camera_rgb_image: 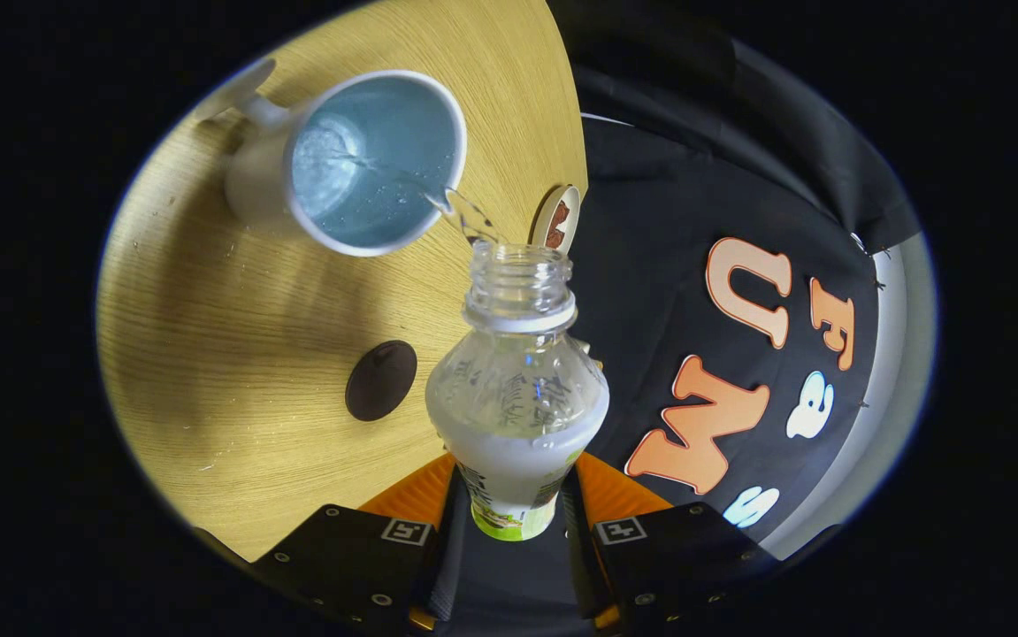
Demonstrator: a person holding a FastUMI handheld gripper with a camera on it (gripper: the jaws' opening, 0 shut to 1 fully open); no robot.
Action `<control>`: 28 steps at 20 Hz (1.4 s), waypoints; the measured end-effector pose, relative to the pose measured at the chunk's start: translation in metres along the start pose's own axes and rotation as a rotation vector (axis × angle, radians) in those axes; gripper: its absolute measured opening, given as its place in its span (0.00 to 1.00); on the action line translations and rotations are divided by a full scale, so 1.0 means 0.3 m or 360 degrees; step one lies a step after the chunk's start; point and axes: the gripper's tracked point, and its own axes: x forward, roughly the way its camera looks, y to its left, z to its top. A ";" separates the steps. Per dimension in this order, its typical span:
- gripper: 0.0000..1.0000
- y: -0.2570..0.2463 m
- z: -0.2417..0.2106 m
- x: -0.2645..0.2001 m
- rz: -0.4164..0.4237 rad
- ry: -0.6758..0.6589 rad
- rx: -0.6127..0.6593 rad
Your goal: Take the bottle from table, then pour the juice into the cup, finally place the bottle on the coaster
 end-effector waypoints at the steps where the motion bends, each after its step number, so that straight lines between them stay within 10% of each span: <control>1: 0.53 -0.001 0.001 -0.002 0.0001 0.0000 -0.0002; 28: 0.52 -0.018 0.001 -0.005 -0.0002 0.0000 -0.0109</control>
